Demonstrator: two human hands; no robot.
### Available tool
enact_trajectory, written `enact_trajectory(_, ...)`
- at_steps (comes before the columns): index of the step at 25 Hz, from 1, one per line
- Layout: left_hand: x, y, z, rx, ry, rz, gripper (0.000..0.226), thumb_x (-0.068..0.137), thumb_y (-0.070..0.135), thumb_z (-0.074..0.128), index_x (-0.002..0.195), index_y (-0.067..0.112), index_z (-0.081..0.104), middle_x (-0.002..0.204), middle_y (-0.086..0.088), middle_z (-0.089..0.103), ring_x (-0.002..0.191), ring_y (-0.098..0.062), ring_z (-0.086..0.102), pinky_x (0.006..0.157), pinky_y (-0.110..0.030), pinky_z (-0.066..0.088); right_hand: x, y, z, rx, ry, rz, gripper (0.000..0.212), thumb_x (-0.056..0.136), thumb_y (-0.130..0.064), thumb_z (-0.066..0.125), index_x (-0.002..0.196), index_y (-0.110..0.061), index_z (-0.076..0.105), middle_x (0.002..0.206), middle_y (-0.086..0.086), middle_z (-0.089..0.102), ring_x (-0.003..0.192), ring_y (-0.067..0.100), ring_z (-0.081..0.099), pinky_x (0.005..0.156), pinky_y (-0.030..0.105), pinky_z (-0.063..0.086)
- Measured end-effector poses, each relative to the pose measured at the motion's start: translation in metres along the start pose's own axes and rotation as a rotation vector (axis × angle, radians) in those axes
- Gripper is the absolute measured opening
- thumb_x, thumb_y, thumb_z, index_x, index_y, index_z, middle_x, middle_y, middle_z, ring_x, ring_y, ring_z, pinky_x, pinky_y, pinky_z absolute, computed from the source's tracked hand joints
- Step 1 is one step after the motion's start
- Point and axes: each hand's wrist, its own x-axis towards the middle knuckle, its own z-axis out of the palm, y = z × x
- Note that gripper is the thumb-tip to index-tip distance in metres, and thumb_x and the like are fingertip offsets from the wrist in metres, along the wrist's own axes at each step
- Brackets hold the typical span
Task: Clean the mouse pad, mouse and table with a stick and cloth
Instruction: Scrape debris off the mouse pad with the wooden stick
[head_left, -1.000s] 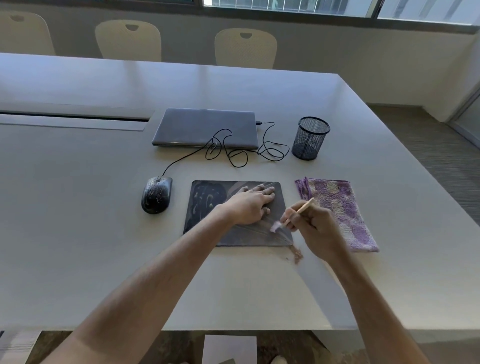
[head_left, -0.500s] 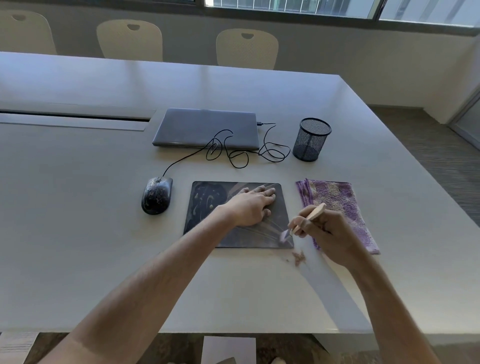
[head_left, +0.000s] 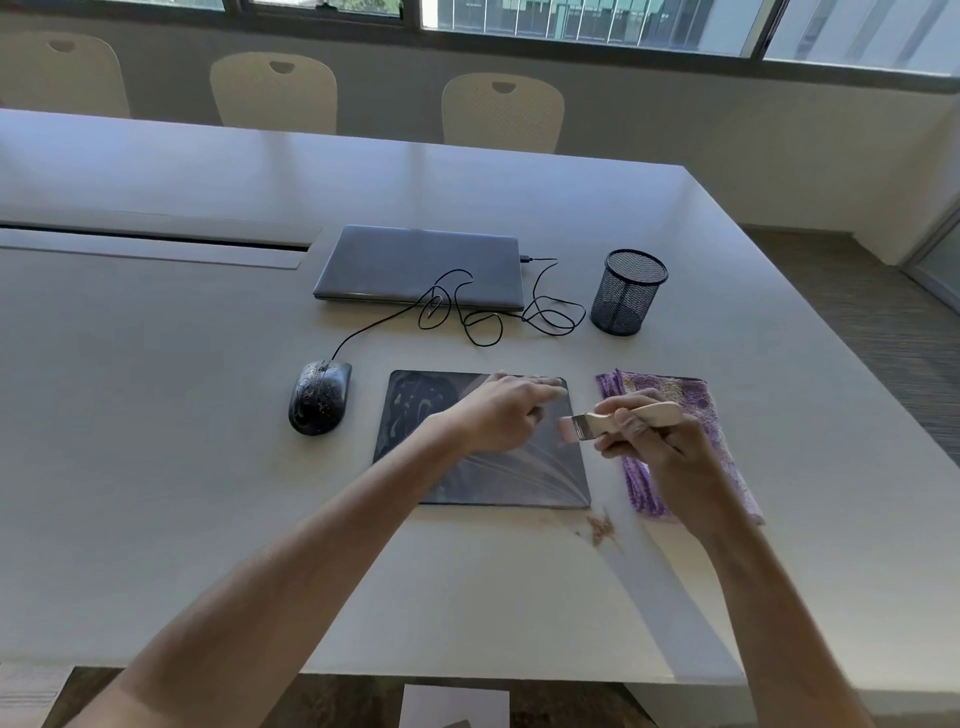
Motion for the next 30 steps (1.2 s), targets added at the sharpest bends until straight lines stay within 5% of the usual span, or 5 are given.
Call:
enact_trajectory(5, -0.010, -0.022, -0.014, 0.021, 0.046, -0.123, 0.049, 0.096, 0.008, 0.040, 0.142, 0.025, 0.045, 0.152, 0.006, 0.038, 0.139, -0.013, 0.033, 0.113, -0.038, 0.021, 0.012, 0.009, 0.013, -0.102, 0.028, -0.004, 0.015, 0.090, -0.031, 0.060, 0.088, -0.027, 0.074, 0.083, -0.001, 0.073, 0.055, 0.024, 0.064, 0.055, 0.037, 0.054)
enact_trajectory(14, -0.041, -0.068, -0.023, 0.074, 0.058, -0.393, 0.050, 0.095, 0.021, 0.049, 0.144, 0.017, 0.039, 0.152, 0.000, 0.037, 0.141, -0.017, 0.029, 0.118, -0.051, 0.012, 0.052, 0.004, 0.064, -0.261, 0.017, -0.086, 0.021, 0.089, -0.028, 0.069, 0.079, -0.047, 0.072, 0.059, 0.001, 0.069, 0.050, 0.015, 0.063, 0.055, 0.039, 0.054)
enact_trajectory(21, -0.044, -0.069, -0.026, 0.083, 0.055, -0.426, 0.036, 0.095, 0.016, 0.042, 0.128, 0.022, 0.056, 0.131, -0.003, 0.055, 0.127, -0.023, 0.045, 0.112, -0.054, 0.021, 0.084, 0.012, 0.101, -0.360, -0.086, -0.039, 0.014, 0.090, -0.013, 0.062, 0.093, -0.017, 0.075, 0.068, 0.008, 0.072, 0.064, 0.024, 0.069, 0.068, 0.045, 0.058)
enact_trajectory(27, -0.042, -0.067, -0.027, 0.187, -0.029, -0.438, 0.049, 0.085, 0.004, 0.038, 0.128, 0.019, 0.057, 0.144, -0.007, 0.047, 0.144, -0.020, 0.023, 0.116, -0.056, 0.000, 0.096, 0.002, 0.093, -0.483, 0.034, -0.143, 0.026, 0.077, -0.019, 0.055, 0.057, -0.007, 0.065, 0.049, 0.000, 0.058, 0.043, 0.009, 0.047, 0.046, 0.026, 0.035)
enact_trajectory(30, -0.041, -0.065, -0.031, 0.184, -0.025, -0.443, 0.055, 0.082, 0.003, 0.039, 0.130, 0.022, 0.056, 0.145, -0.008, 0.046, 0.144, -0.021, 0.023, 0.115, -0.055, -0.003, 0.098, -0.003, 0.104, -0.442, -0.038, -0.130, 0.025, 0.086, -0.014, 0.059, 0.063, -0.010, 0.070, 0.055, -0.002, 0.064, 0.051, 0.017, 0.059, 0.053, 0.031, 0.048)
